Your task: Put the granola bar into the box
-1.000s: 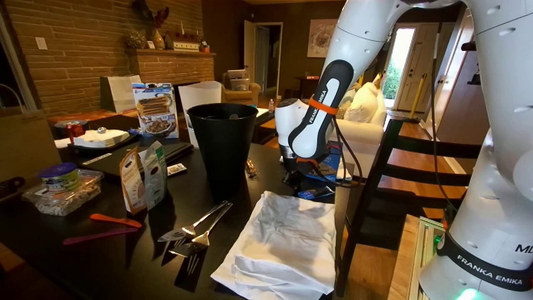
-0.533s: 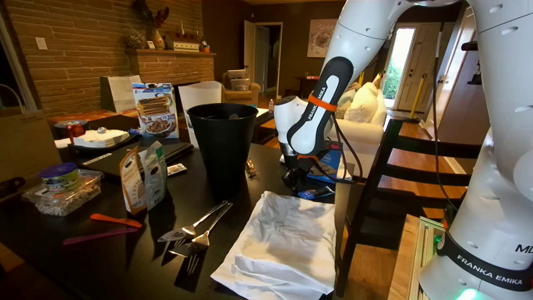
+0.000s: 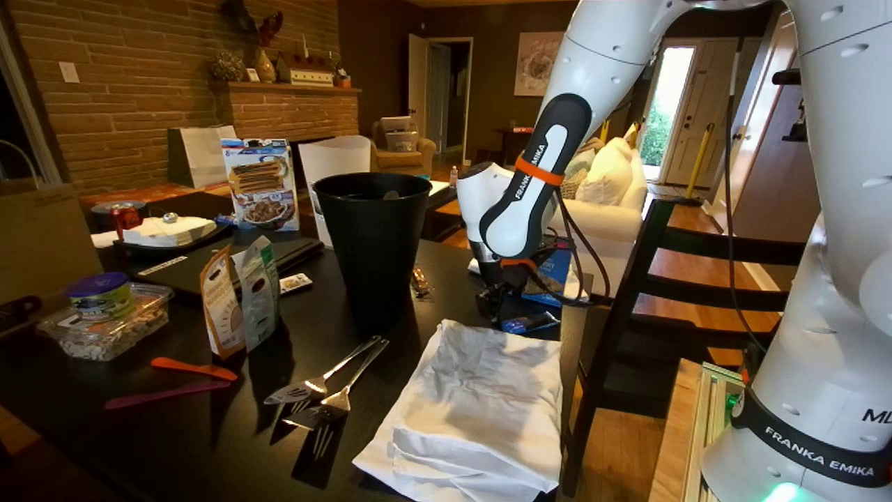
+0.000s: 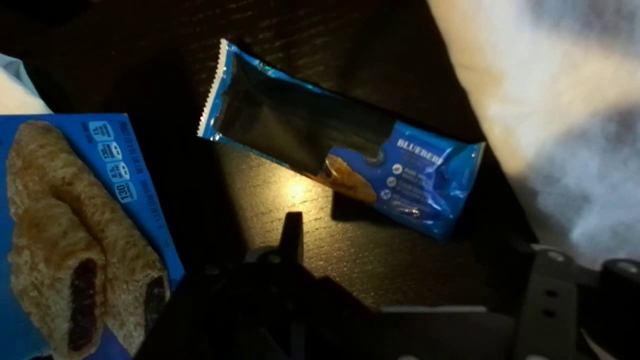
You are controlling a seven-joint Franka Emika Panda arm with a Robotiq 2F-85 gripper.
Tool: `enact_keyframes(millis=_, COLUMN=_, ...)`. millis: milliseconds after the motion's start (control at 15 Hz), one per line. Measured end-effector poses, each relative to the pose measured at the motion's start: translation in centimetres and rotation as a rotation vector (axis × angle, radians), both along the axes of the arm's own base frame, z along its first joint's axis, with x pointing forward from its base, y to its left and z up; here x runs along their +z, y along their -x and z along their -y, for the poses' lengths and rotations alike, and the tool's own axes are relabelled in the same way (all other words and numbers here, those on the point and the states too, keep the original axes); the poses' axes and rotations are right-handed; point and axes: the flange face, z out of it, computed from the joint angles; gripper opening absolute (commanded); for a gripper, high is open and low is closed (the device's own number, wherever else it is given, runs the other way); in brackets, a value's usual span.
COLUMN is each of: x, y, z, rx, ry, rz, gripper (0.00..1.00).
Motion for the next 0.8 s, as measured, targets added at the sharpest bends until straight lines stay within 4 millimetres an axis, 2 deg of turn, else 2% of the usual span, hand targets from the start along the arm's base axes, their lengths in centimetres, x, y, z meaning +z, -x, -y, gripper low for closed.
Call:
enact_keyframes(millis=400, x=-0.08, y=-0.07, z=-0.39, rx=0.007, ry=-0.003, rz=0.000, gripper=0.12)
enact_keyframes(millis=467, x=-0.13, y=-0.07, z=-0.48, rx=0.009, ry=-0.003, rz=-0.001, gripper=0.56)
enact_keyframes(millis=600, x=-0.29, y=-0.04, z=-0.56, rx=0.010, ry=-0.004, rz=-0.004, gripper=0.53)
enact_keyframes(millis=667, x=-0.36, y=-0.01, z=-0.57, rx=0.010, ry=-0.004, rz=-0.006, gripper=0.58)
enact_keyframes(millis=733, x=-0.43, y=0.03, z=-0.57, rx=0.010, ry=-0.004, rz=-0.007, gripper=0.45)
enact_keyframes(millis=800, x=-0.50, y=0.06, z=-0.57, rx=0.010, ry=-0.004, rz=-0.009, gripper=0.20)
